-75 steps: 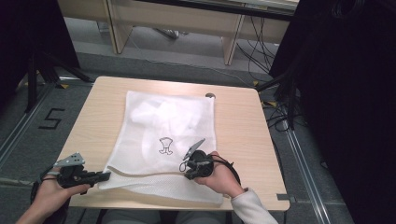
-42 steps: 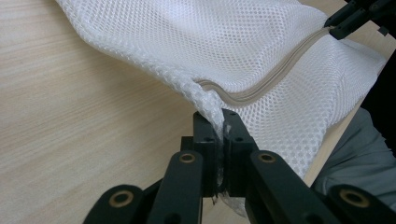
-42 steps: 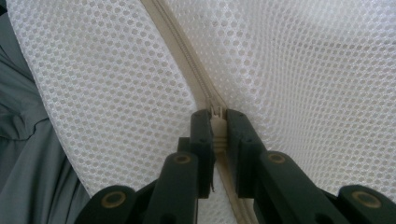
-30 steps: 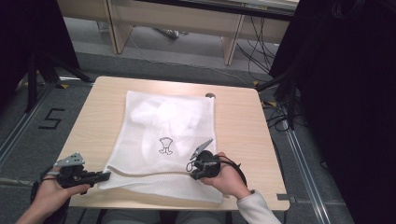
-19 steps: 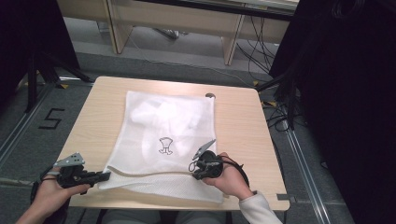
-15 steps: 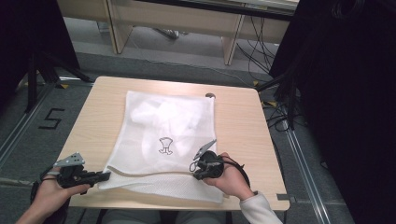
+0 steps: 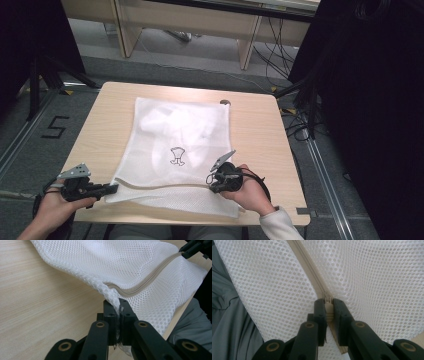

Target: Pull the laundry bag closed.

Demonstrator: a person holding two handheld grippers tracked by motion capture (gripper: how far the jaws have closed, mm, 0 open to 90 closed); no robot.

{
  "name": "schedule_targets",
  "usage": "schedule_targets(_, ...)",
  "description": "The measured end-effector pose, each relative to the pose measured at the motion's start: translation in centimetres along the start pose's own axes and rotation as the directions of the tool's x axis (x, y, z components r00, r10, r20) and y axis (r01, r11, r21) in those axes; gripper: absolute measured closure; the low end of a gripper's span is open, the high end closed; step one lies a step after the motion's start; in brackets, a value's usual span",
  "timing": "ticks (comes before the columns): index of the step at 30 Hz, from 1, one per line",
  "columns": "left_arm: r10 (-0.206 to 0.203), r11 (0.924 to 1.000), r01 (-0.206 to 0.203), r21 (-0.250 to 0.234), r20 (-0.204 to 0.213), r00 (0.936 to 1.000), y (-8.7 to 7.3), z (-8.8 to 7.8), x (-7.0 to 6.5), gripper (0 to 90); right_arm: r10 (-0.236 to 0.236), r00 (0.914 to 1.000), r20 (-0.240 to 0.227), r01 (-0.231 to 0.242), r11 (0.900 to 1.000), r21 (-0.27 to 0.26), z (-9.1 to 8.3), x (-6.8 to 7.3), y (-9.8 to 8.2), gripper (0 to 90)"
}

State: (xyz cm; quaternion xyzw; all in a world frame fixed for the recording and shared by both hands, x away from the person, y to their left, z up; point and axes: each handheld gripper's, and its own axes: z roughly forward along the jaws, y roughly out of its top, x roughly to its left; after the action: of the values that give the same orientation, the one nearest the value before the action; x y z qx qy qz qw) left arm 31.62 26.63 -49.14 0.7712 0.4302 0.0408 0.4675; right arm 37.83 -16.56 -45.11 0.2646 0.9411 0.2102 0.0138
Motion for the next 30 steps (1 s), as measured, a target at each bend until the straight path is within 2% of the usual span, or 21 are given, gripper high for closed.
schedule_targets(4, -0.001, 1.0, 0.001, 0.0, 0.0, 1.0, 0.0, 0.0, 0.0, 85.5, -0.003, 1.0, -0.003, 0.003, 1.0, 0.0, -0.1, -0.2, -0.2, 82.3)
schedule_targets(5, 0.002, 1.0, -0.002, 0.0, -0.001, 1.0, 0.0, 0.0, 0.0, 85.5, 0.011, 0.9999, -0.001, -0.011, 1.0, 0.001, -0.2, -0.1, -0.3, 82.4)
schedule_targets(9, 0.002, 1.0, -0.002, 0.0, -0.001, 1.0, 0.0, 0.0, 0.0, 85.5, 0.0, 1.0, -0.002, 0.0, 1.0, -0.002, -0.2, -0.3, -0.5, 82.3)
schedule_targets(15, 0.004, 1.0, -0.004, 0.0, -0.004, 1.0, 0.0, 0.0, 0.0, 85.5, 0.022, 0.9997, 0.009, -0.022, 1.0, 0.003, -0.4, -0.4, -1.0, 82.3)
schedule_targets(16, 0.004, 1.0, -0.004, 0.0, -0.006, 1.0, 0.0, 0.0, 0.0, 85.5, 0.025, 0.9997, -0.001, -0.025, 1.0, 0.003, -0.5, -0.4, -1.1, 82.3)
schedule_targets(17, 0.004, 1.0, -0.004, 0.0, -0.007, 1.0, 0.0, 0.0, 0.0, 85.5, 0.027, 0.9996, 0.01, -0.027, 1.0, 0.001, -0.5, -0.4, -1.2, 82.3)
schedule_targets(19, 0.005, 1.0, -0.005, 0.0, -0.007, 1.0, 0.0, 0.0, 0.0, 85.5, 0.019, 0.9998, 0.009, -0.019, 1.0, -0.001, -0.6, -0.6, -1.3, 82.4)
schedule_targets(21, 0.004, 1.0, -0.004, 0.0, -0.006, 1.0, 0.0, 0.0, 0.0, 85.5, 0.034, 0.9994, 0.008, -0.034, 0.999, 0.006, -0.7, -0.6, -1.6, 82.4)
schedule_targets(30, 0.004, 1.0, -0.004, 0.0, -0.008, 1.0, 0.0, 0.0, 0.0, 85.5, 0.041, 0.9992, 0.007, -0.041, 0.999, -0.001, -0.8, -0.8, -2.3, 82.3)
